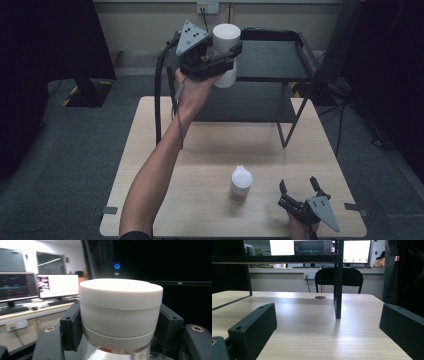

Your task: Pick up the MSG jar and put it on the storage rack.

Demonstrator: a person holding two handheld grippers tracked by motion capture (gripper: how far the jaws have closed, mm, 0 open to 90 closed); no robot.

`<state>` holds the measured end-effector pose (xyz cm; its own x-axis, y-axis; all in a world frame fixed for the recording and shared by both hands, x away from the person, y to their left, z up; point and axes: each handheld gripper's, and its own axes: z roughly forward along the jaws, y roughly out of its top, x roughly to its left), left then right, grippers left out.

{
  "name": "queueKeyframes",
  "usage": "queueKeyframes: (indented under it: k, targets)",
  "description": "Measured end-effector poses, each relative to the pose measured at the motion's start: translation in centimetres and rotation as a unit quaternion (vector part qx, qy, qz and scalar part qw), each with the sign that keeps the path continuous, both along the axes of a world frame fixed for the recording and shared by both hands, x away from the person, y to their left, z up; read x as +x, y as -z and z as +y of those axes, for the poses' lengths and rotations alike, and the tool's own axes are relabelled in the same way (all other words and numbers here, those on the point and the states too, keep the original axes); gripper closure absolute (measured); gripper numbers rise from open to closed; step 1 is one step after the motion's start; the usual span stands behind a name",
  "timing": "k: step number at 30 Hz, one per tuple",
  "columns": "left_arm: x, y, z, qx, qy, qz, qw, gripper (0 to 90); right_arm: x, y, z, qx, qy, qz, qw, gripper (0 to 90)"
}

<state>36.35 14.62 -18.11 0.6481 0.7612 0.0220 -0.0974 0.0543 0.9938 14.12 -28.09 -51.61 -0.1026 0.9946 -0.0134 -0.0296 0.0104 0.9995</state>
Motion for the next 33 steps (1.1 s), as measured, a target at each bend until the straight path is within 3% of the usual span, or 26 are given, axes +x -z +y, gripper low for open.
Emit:
queueKeyframes:
  k: [4,7,13,17,26,33]
  targets:
    - [1.1,-0.2,-1.3,-0.002,-0.038,0.01,0.9992,34.3,0.0,0.0,0.0,0.0,-0.001,0.0,1.0,0.0]
    - [1.6,0.2,-2.0,0.001,-0.056,0.005,0.9984,34.3,0.0,0.0,-0.1,0.0,-0.002,0.0,1.0,0.0]
    - [3.1,0.5,-2.8,-0.007,-0.072,0.023,0.9971,34.3,0.0,0.0,-0.1,0.001,-0.002,0.0,1.0,0.0]
    - [3.7,1.3,-3.0,-0.023,-0.074,0.017,0.9968,34.3,0.0,0.0,-0.1,0.001,-0.001,0.0,1.0,0.0]
    - [3.2,1.6,-3.1,-0.025,-0.083,0.012,0.9961,34.3,0.0,0.0,-0.2,0.001,-0.005,0.0,1.0,0.0]
    - [2.8,1.1,-3.8,-0.011,-0.103,0.016,0.9945,31.1,0.0,0.0,-0.2,0.001,-0.006,0.0,1.0,0.0]
